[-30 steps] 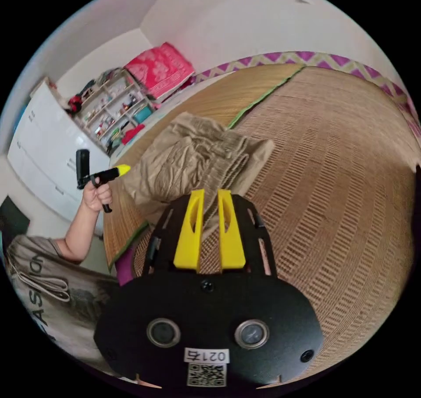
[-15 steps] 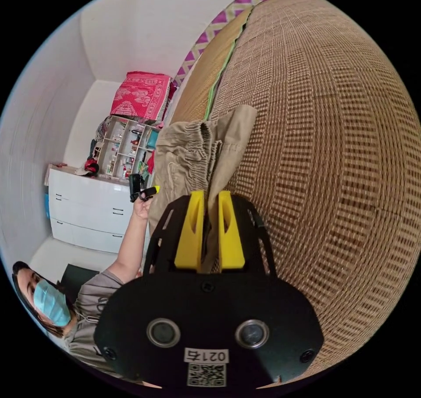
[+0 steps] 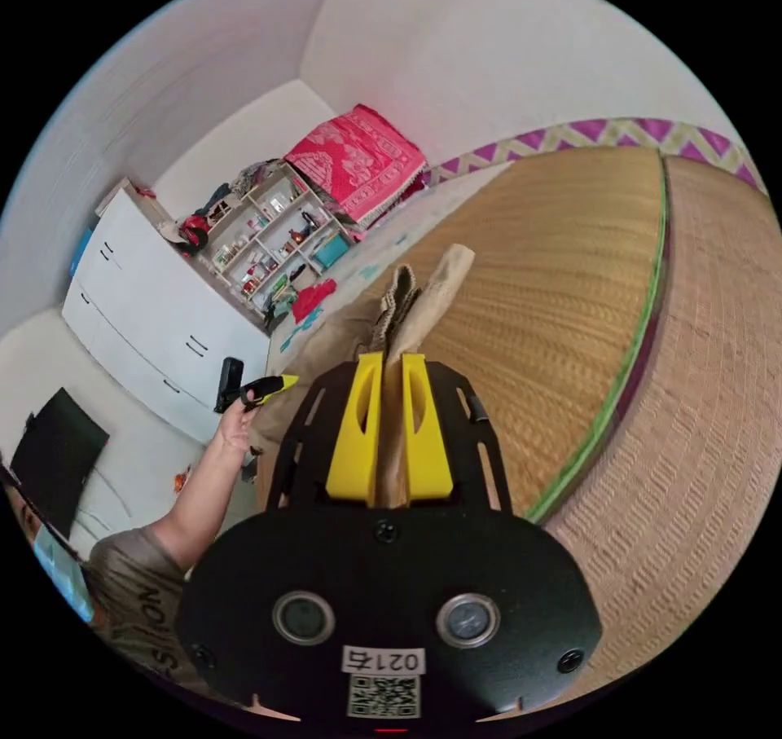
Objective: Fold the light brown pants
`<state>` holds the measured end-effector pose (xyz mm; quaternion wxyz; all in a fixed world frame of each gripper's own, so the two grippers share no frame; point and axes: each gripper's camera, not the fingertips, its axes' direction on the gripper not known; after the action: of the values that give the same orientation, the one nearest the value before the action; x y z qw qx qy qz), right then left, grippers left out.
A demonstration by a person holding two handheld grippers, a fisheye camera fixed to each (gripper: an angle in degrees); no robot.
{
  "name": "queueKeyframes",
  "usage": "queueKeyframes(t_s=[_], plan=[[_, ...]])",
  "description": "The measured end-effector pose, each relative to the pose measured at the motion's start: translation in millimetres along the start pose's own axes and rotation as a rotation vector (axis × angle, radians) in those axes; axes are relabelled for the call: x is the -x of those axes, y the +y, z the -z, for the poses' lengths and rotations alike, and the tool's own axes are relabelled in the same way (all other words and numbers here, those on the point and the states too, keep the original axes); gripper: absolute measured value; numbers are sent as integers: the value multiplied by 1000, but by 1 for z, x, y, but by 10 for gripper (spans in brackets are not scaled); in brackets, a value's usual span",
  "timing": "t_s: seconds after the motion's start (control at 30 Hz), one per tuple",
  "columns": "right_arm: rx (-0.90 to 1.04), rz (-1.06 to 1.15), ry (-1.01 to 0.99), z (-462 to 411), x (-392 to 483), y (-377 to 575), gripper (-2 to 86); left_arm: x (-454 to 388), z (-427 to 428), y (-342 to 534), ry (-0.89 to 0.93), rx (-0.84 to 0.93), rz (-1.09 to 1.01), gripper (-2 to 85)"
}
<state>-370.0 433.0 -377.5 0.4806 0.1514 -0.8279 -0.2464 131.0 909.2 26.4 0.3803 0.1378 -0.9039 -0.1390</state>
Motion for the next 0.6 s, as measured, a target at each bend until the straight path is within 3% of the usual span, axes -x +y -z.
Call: queueKeyframes(t_s=[0.1,0.17,0.2,0.27,0.33,0.53,0.6], plan=[[-7,35,50,-23,18,-27,34,64,50,5,-119,-192,236,62],[71,55,33,-26,27,-20,18,123,62,30,-260,-100,506,58],[116,97,25,-21,35,-4,7,133,64,37,-278,-59,528,51],[167,177,30,3,50,30,-2,140,86,70,-76,-66,469,23],[191,262,78,39,66,73,-5,114,102,92,-74,-62,363,10],[86,502,451,204,113,216,-2,-85,87,187,-419,4,-271,8],[31,489,612,267,116,263,11,-137,76,220,-595,9,-369,14]])
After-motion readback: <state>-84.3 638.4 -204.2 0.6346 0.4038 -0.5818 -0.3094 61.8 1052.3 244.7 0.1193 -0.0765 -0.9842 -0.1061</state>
